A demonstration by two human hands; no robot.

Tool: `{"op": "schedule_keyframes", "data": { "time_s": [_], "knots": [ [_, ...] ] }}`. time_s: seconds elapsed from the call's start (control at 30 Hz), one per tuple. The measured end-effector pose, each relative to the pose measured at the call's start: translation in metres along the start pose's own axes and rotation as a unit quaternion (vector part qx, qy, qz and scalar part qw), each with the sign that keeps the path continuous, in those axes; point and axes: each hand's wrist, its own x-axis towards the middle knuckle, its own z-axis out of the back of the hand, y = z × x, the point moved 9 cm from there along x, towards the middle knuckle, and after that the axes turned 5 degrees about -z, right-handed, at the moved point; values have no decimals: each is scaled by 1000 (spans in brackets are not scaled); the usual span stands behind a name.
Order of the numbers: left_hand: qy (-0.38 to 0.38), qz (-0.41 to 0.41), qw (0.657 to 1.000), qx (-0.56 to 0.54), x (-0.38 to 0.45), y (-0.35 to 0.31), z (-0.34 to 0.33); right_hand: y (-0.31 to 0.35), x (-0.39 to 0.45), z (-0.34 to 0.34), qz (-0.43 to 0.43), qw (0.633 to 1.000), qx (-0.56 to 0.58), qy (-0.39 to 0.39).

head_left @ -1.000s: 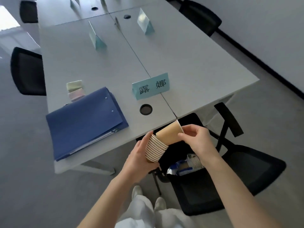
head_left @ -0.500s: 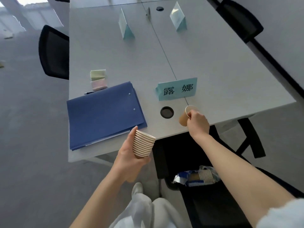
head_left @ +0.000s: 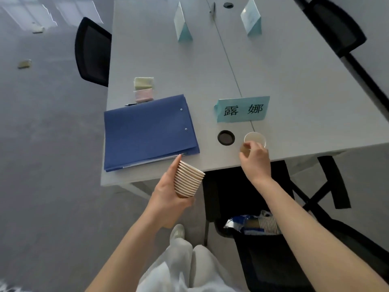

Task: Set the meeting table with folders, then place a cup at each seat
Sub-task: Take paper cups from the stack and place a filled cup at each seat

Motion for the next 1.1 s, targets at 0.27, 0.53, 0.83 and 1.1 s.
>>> {"op": "schedule_keyframes", "data": {
  "time_s": [0.27, 0.53, 0.83, 1.1],
  "knots": [
    [-43, 10, 999, 29, -46, 17, 15, 96, -125, -18, 71, 954, 189, 220],
    [-66, -1, 998, 25, -86, 53, 87, 176, -190, -69, 132, 921, 126, 345],
    [-83, 34, 996, 28, -108, 131, 259, 340, -240, -162, 194, 891, 107, 396],
    [-90, 38, 995, 17, -101, 184, 376, 445, -254, -230, 172, 895, 137, 388]
  ]
}}
